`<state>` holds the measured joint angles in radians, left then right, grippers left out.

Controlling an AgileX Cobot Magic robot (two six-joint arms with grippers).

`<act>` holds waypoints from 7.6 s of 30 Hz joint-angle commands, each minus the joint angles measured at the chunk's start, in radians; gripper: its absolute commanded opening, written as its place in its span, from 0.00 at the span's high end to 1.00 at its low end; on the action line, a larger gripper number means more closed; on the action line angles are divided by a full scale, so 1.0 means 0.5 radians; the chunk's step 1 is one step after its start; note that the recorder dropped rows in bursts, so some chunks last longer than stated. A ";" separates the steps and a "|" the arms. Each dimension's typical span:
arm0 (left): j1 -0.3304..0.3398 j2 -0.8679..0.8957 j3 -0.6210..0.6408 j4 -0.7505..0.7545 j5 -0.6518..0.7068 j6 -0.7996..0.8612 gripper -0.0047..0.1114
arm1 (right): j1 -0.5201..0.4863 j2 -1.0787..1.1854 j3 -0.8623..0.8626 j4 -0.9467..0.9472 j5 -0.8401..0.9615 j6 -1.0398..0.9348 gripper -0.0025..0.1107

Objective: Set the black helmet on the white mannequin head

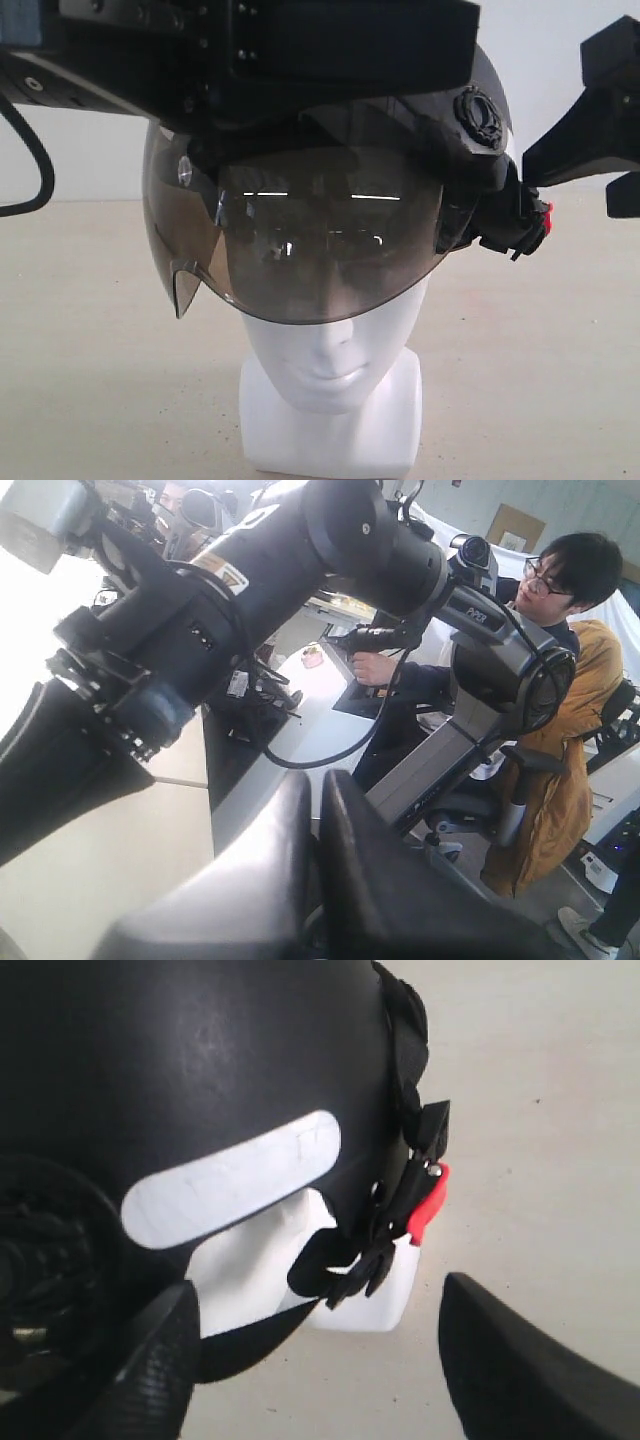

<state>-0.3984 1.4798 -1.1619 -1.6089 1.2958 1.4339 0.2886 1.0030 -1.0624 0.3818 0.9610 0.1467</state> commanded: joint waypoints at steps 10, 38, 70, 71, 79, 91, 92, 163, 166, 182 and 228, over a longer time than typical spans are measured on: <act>0.003 0.115 0.105 0.357 -0.233 -0.212 0.92 | -0.001 0.069 0.124 0.052 -0.121 0.204 0.41; 0.003 0.115 0.105 0.354 -0.215 -0.166 0.92 | 0.002 0.061 0.385 0.361 -0.128 0.210 0.98; -0.014 -0.084 0.487 0.173 -0.298 -0.161 0.92 | -0.001 0.051 0.611 0.100 -0.374 0.001 0.98; -0.032 -0.084 0.487 0.167 -0.298 -0.161 0.92 | -0.001 0.051 0.611 0.100 -0.401 0.016 0.98; -0.136 -0.084 0.487 0.085 -0.418 -0.129 0.92 | -0.001 0.071 0.611 0.093 -0.548 0.054 0.98; -0.136 -0.084 0.483 -0.096 -0.460 -0.053 0.92 | -0.001 0.254 0.398 -0.048 -0.673 0.093 0.98; -0.136 -0.084 0.483 -0.117 -0.464 -0.043 0.92 | -0.001 0.254 0.378 -0.112 -0.677 0.122 0.98; -0.220 -0.030 0.438 -0.203 -0.654 -0.012 0.92 | -0.281 0.049 -0.045 0.060 -0.667 -0.251 0.51; -0.220 -0.082 0.397 -0.203 -0.654 -0.012 0.92 | -0.281 0.035 -0.182 0.060 -0.588 -0.251 0.62; -0.194 -0.178 0.052 0.012 -0.662 -0.117 0.92 | -0.277 0.031 -0.295 0.534 -0.357 -1.007 0.98; 0.412 0.125 -0.655 0.856 -0.149 -0.270 0.92 | 0.979 0.438 -0.295 0.180 -0.347 -0.621 0.98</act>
<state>-0.1923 1.5298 -1.4932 -1.2289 1.2077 1.2949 0.7778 1.2139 -1.2082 0.5362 0.8005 -0.1980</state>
